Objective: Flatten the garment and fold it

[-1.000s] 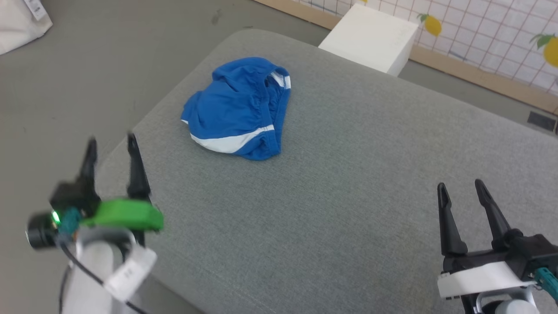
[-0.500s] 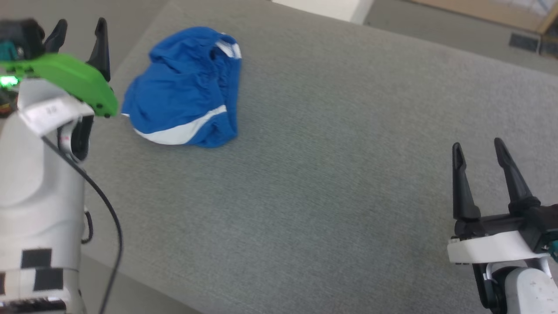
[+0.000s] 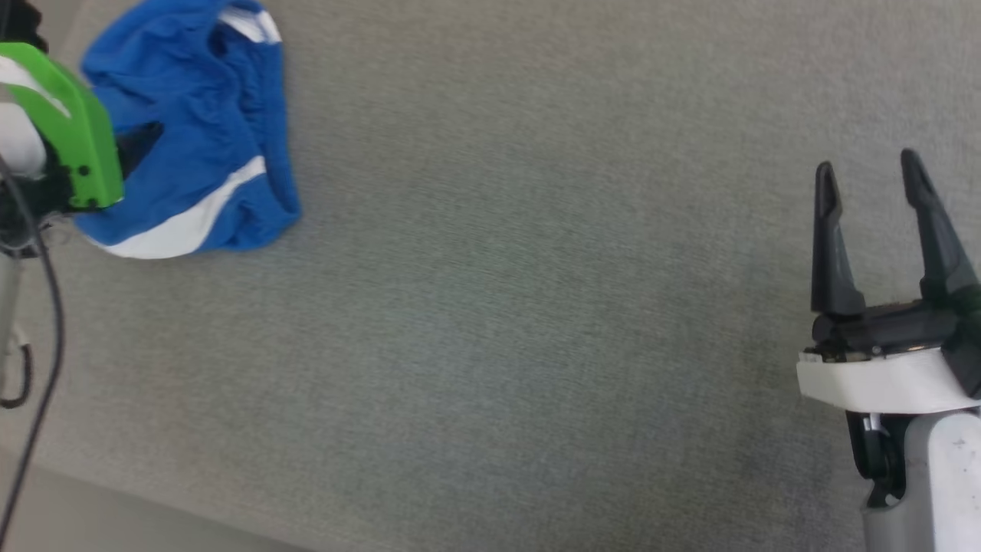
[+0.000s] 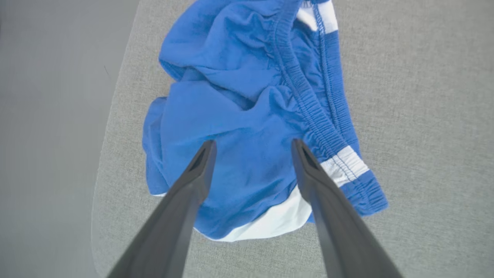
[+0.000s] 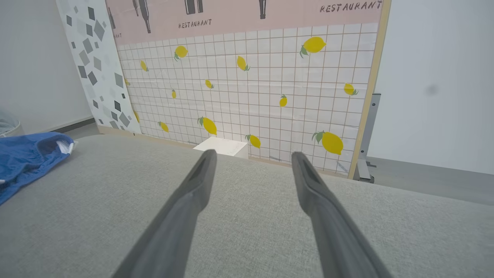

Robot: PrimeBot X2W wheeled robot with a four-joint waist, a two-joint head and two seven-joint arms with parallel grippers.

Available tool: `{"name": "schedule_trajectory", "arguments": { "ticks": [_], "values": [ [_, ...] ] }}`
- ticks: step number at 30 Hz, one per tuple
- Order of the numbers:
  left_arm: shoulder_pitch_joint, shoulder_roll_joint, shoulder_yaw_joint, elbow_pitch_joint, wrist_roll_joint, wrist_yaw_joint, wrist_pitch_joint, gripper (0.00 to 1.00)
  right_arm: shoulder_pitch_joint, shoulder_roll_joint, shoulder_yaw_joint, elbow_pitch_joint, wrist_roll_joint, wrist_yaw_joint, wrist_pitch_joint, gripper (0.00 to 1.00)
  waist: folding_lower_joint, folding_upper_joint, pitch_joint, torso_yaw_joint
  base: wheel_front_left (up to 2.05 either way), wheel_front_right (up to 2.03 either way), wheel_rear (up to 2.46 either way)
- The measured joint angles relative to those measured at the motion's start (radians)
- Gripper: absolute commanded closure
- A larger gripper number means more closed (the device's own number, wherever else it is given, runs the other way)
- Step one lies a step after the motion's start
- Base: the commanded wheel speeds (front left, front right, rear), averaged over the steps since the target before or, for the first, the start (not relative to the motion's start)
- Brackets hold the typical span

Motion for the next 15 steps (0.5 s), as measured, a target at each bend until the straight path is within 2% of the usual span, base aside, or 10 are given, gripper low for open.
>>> {"name": "schedule_trajectory", "arguments": {
  "ticks": [4,8,14,15],
  "values": [
    [-0.003,0.058,-0.036,0.0,-0.072,0.0,0.09,0.0,-0.012,0.0,0.004,-0.042,-0.003,0.0,0.0,0.0,0.0,0.0,0.051,-0.041,0.0,0.0,0.0],
    [-0.01,0.079,-0.079,0.041,-0.085,0.0,0.146,0.0,-0.025,0.0,0.003,-0.065,-0.004,0.0,0.0,0.0,0.0,0.0,0.095,-0.077,0.0,0.0,0.0],
    [-0.044,0.093,-0.124,0.073,-0.092,0.0,0.148,0.0,-0.029,0.0,0.0,-0.079,-0.016,0.0,0.0,0.0,-0.0001,0.0001,0.151,-0.121,0.0,0.0,0.0],
    [-0.049,0.099,-0.135,0.076,-0.091,0.0,0.148,0.58,-0.029,0.0,0.0,-0.08,-0.018,0.0,0.0,0.0,-0.0001,0.0001,0.155,-0.125,0.0,0.0,0.0]
  ]
}}
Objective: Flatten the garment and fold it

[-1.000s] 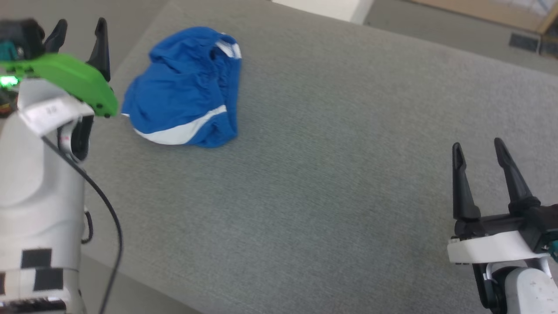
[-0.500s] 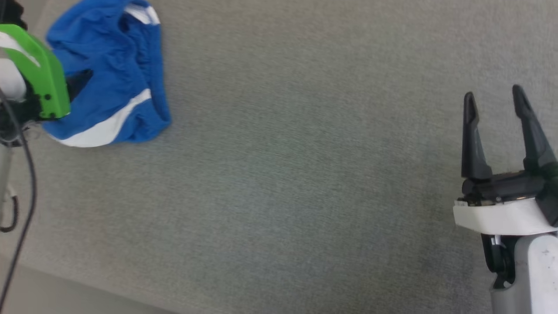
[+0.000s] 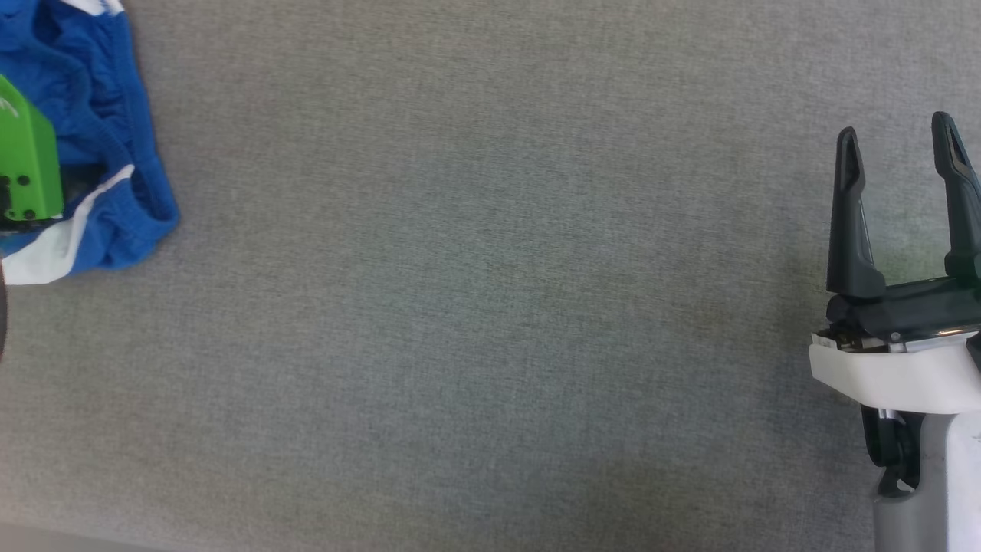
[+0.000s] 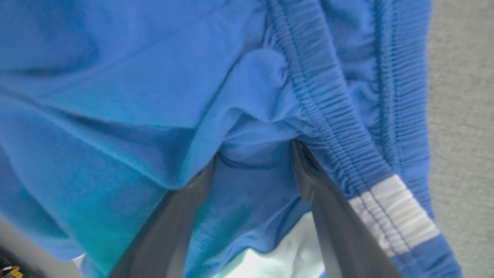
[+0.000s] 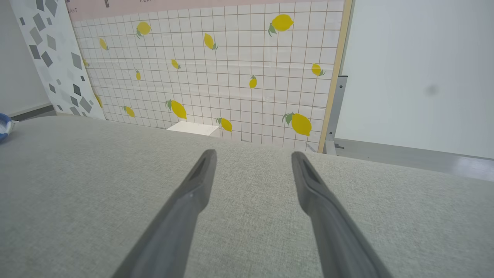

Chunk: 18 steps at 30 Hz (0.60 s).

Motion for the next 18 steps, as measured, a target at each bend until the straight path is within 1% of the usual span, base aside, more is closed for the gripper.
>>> {"name": "schedule_trajectory", "arguments": {
  "ticks": [1,7,12,14,18],
  "values": [
    [-0.008,0.007,-0.008,0.007,0.0,0.0,0.0,1.0,0.0,0.0,0.0,-0.001,-0.002,0.0,0.0,0.0,0.0,0.0,0.005,-0.005,0.0,0.0,0.0],
    [-0.027,0.023,-0.054,0.019,-0.041,0.001,-0.036,1.0,0.0,0.0,0.003,0.002,-0.002,0.0,0.0,0.0,0.0,-0.0001,-0.011,-0.012,0.0,0.0,0.0],
    [-0.025,0.024,-0.099,0.023,-0.075,0.0,-0.072,1.0,0.007,0.0,0.001,0.021,0.002,0.0,0.0,0.0,0.0,-0.0001,-0.059,-0.002,0.0,0.0,0.0],
    [-0.024,0.025,-0.114,0.01,-0.09,0.0,-0.1,1.0,0.011,0.0,-0.002,0.029,0.009,0.0,0.0,0.0,0.0,-0.0001,-0.082,0.002,0.0,0.0,0.0],
    [-0.03,0.043,-0.182,-0.063,-0.104,0.0,-0.132,1.0,0.037,0.0,-0.011,0.046,0.02,0.0,0.0,0.0,0.0,-0.0002,-0.137,0.013,0.0,0.0,0.0]
  ]
}}
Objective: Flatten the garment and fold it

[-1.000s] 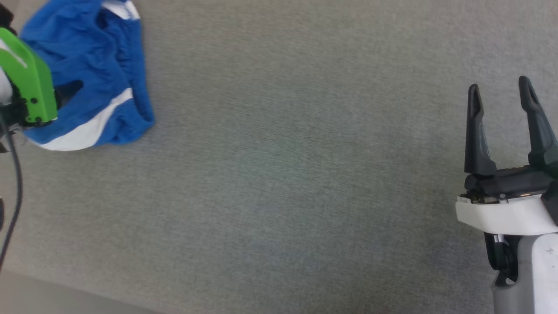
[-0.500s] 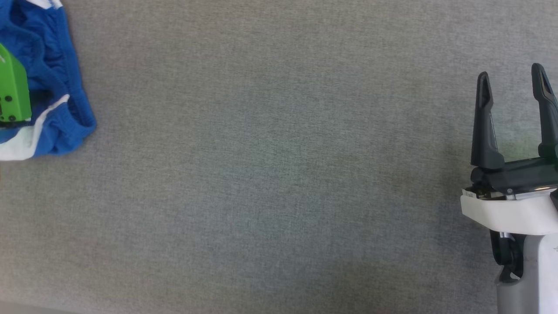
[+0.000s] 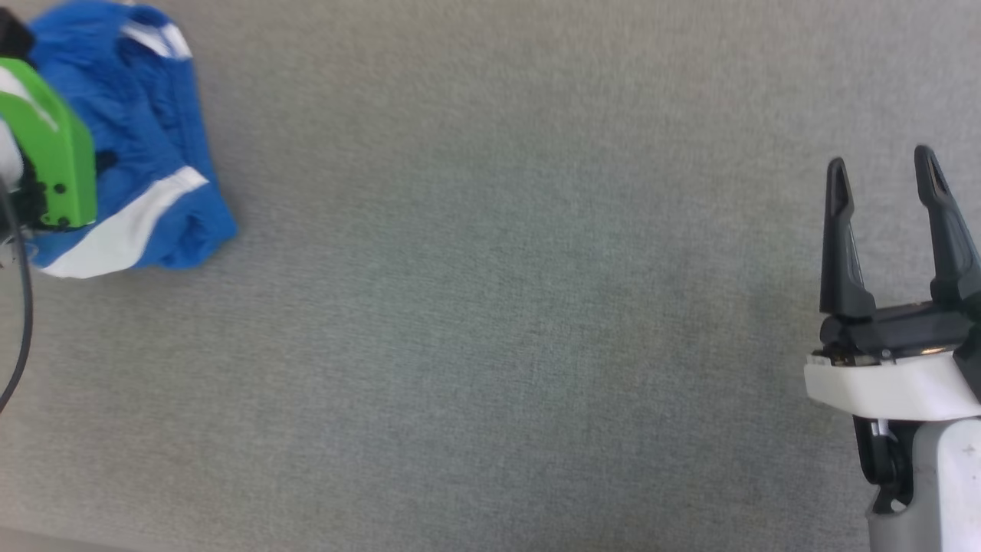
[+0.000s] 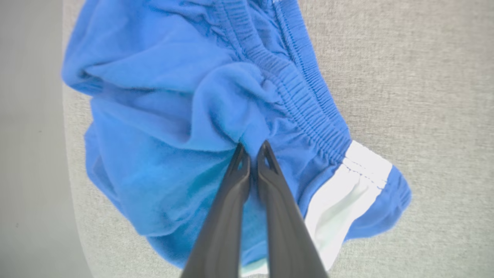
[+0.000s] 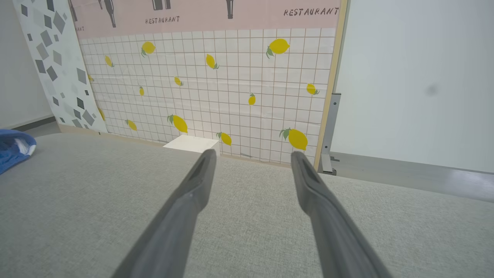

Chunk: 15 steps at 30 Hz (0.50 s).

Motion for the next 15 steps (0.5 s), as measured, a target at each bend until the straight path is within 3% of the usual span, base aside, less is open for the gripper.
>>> {"name": "schedule_trajectory", "arguments": {
  "ticks": [11,15],
  "values": [
    [-0.104,0.009,-0.173,-0.246,-0.027,0.0,-0.017,1.0,0.082,0.0,-0.003,0.046,0.071,0.0,0.0,0.0,-0.0001,0.0,-0.184,0.01,0.0,0.0,0.0],
    [-0.137,-0.015,-0.212,-0.318,-0.067,0.0,-0.023,1.0,0.107,0.0,0.003,0.058,0.09,0.0,0.0,0.0,-0.0001,0.0,-0.251,-0.006,0.0,0.0,0.0]
  ]
}}
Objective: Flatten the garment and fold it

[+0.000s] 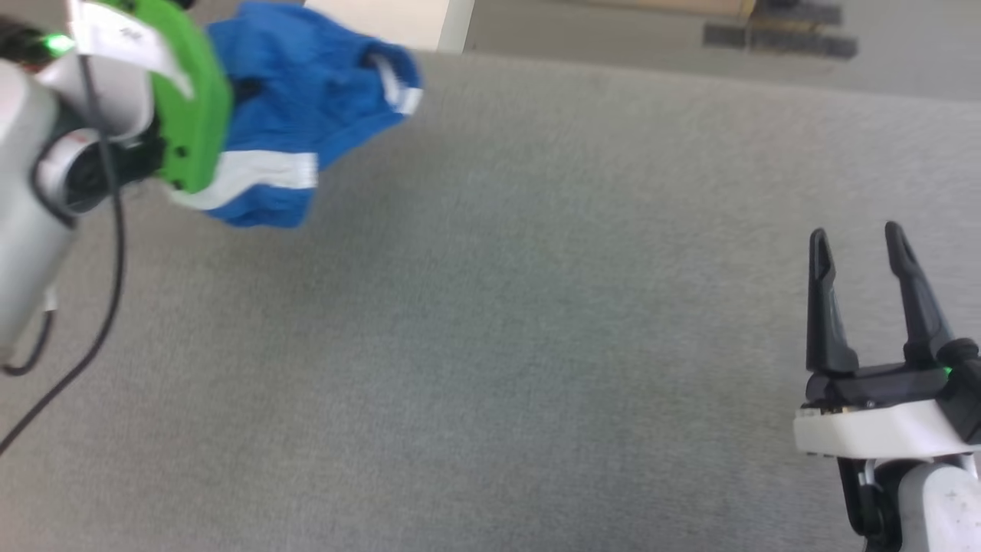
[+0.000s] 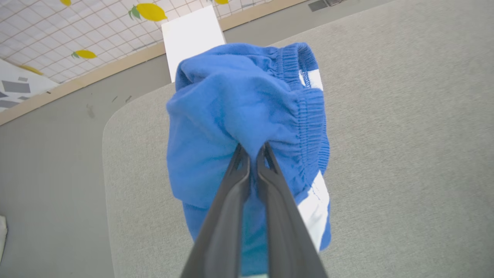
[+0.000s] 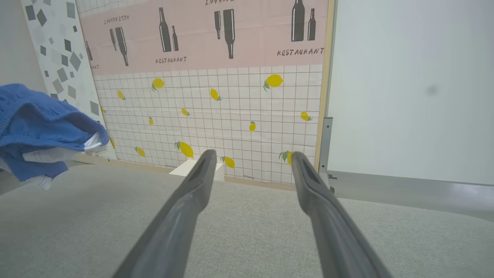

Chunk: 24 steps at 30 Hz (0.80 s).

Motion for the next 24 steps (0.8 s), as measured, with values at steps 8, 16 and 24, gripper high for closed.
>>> {"name": "schedule_trajectory", "arguments": {
  "ticks": [8,16,24],
  "values": [
    [-0.044,-0.076,-0.115,-0.102,-0.027,0.0,-0.051,1.0,0.02,0.0,0.016,0.007,0.018,0.0,0.0,0.0,0.0,0.0,-0.076,-0.098,0.0,0.0,0.0],
    [-0.067,-0.16,-0.273,-0.129,-0.053,0.0,-0.098,1.0,0.024,0.0,0.011,0.005,0.031,0.0,0.0,0.0,0.0,0.0,-0.09,-0.245,0.0,0.0,0.0],
    [-0.048,-0.258,-0.351,-0.102,-0.058,0.0,-0.109,1.0,0.011,-0.001,0.021,-0.002,0.058,0.0,0.0,0.0,0.0,0.0,-0.043,-0.356,0.0,0.0,0.0]
  ]
}}
